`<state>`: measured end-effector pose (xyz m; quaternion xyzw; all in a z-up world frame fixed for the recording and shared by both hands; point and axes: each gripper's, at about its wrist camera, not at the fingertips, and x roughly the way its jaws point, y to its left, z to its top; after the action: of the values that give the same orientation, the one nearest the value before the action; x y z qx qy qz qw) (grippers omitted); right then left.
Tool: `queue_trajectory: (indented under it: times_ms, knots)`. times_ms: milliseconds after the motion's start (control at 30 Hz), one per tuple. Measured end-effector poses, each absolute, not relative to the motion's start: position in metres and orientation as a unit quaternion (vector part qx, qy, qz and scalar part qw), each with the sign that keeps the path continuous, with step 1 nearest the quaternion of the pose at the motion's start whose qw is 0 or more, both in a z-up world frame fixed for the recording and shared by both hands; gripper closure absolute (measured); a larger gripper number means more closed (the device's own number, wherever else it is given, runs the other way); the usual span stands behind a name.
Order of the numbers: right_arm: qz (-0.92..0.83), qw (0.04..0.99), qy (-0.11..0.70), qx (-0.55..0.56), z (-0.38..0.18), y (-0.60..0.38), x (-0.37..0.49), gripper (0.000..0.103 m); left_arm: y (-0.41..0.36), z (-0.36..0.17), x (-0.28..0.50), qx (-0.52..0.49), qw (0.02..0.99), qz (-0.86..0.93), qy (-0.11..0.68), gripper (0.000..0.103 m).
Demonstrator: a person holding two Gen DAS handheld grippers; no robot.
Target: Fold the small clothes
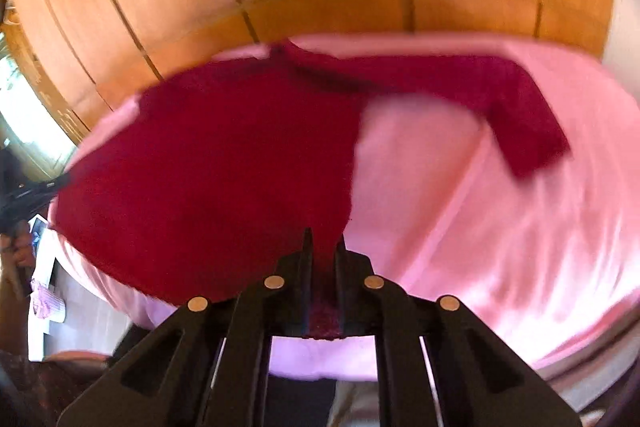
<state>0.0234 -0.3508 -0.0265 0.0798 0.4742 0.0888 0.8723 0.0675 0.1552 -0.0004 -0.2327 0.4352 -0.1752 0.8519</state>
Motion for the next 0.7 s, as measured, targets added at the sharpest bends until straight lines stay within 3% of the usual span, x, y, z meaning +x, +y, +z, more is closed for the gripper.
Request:
queue_trajectory:
  times_ms: [100,233,300,400,467,500,567,667,700]
  knots:
    - [0.06,0.85,0.517,0.084,-0.063,-0.358,0.016,0.096,0.151,-0.015,0.045,-0.189,0.861,-0.132,0.454,0.101]
    - [0.055,0.84,0.535,0.071,-0.086,-0.352,0.014,0.096,0.169,-0.051,0.034,-0.264,0.826,-0.129,0.482,0.1]
    - [0.046,0.841,0.537,0.052,-0.091,-0.349,0.015,0.096,0.169,-0.062,0.029,-0.282,0.821,-0.123,0.482,0.07]
    - [0.038,0.841,0.538,0.046,-0.091,-0.347,0.013,0.095,0.161,-0.075,0.024,-0.332,0.805,-0.143,0.471,0.049]
    - [0.037,0.84,0.54,0.044,-0.094,-0.347,0.012,0.095,0.153,-0.083,0.02,-0.326,0.806,-0.141,0.474,0.049]
    - [0.036,0.839,0.541,0.042,-0.095,-0.346,0.012,0.095,0.146,-0.086,0.021,-0.31,0.81,-0.135,0.479,0.053]
    - [0.033,0.839,0.541,0.039,-0.098,-0.34,0.018,0.095,0.128,-0.098,0.025,-0.292,0.795,-0.161,0.507,0.076]
    - [0.035,0.841,0.539,0.045,-0.095,-0.342,0.017,0.095,0.111,-0.104,0.024,-0.265,0.795,-0.176,0.516,0.076]
    - [0.036,0.841,0.539,0.044,-0.094,-0.341,0.017,0.095,0.107,-0.105,0.025,-0.259,0.795,-0.181,0.518,0.087]
